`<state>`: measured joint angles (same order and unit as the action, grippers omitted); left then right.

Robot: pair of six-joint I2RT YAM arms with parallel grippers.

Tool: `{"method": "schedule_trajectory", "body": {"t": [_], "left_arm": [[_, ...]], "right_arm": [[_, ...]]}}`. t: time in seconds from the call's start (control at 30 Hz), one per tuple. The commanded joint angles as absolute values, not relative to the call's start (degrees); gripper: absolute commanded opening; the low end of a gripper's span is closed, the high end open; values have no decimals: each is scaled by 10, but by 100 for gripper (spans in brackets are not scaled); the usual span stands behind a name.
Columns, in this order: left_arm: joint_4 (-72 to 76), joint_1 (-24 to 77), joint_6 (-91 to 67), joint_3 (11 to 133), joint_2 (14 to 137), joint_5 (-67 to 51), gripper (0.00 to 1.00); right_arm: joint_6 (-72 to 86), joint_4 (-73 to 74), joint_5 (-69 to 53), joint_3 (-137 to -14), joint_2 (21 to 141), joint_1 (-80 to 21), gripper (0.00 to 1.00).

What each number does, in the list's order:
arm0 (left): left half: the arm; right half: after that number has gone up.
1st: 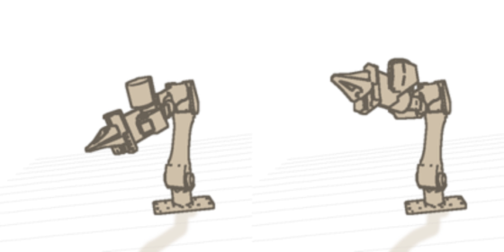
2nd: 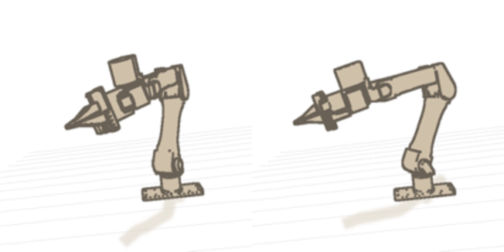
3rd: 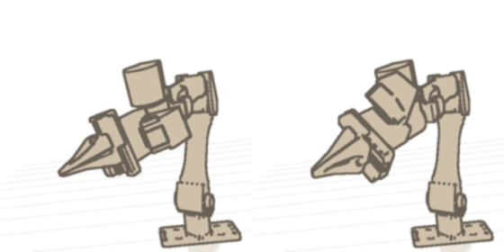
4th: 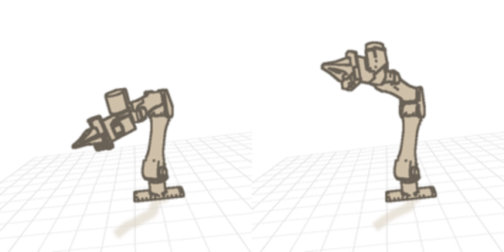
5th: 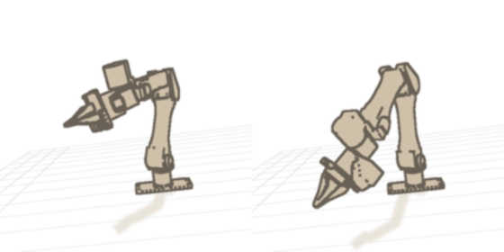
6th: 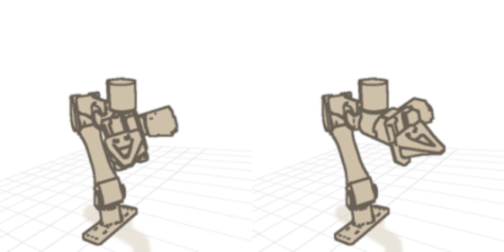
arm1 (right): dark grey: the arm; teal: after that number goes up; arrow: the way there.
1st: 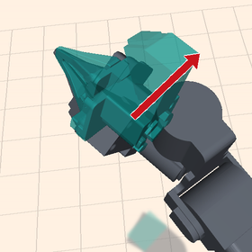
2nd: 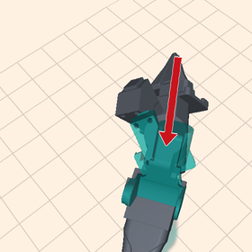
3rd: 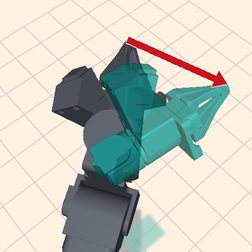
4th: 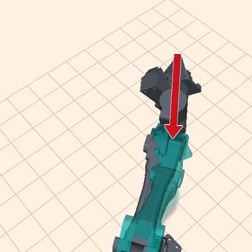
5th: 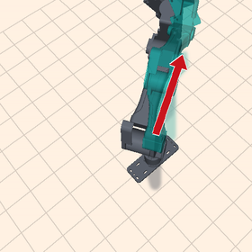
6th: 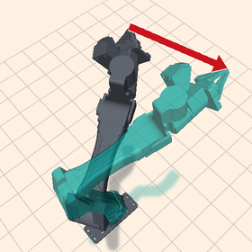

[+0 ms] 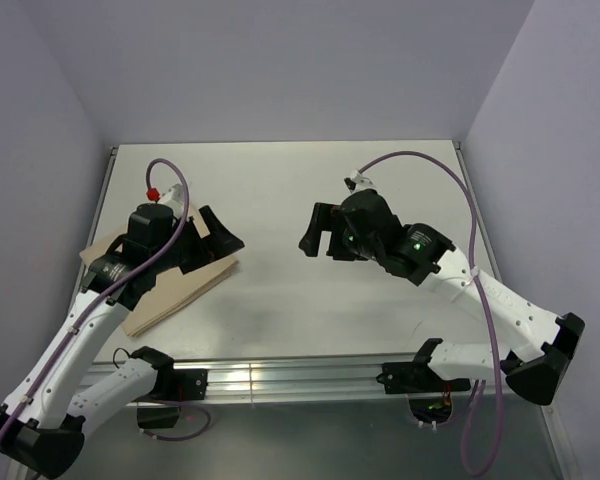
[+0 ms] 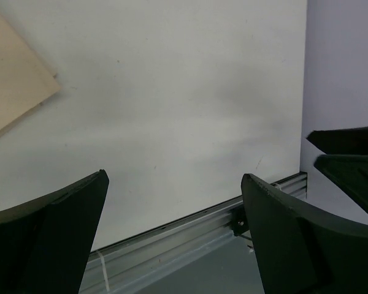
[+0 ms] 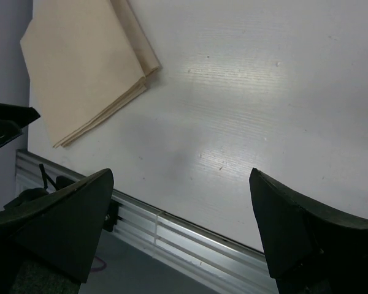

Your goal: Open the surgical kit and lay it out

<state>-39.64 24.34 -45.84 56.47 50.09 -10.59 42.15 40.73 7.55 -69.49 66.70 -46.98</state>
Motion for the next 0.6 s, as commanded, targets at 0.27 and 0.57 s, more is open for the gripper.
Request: {"method": "schedule_trajectory", "body": {"t": [0.27, 0.57], "left_arm": [[-429, 241, -446, 609, 573, -20, 99], [-516, 242, -409, 700, 762, 99, 88]], "right_arm": [[420, 428, 101, -715, 600, -467, 100], [383, 403, 66, -699, 537, -467, 100]]}}
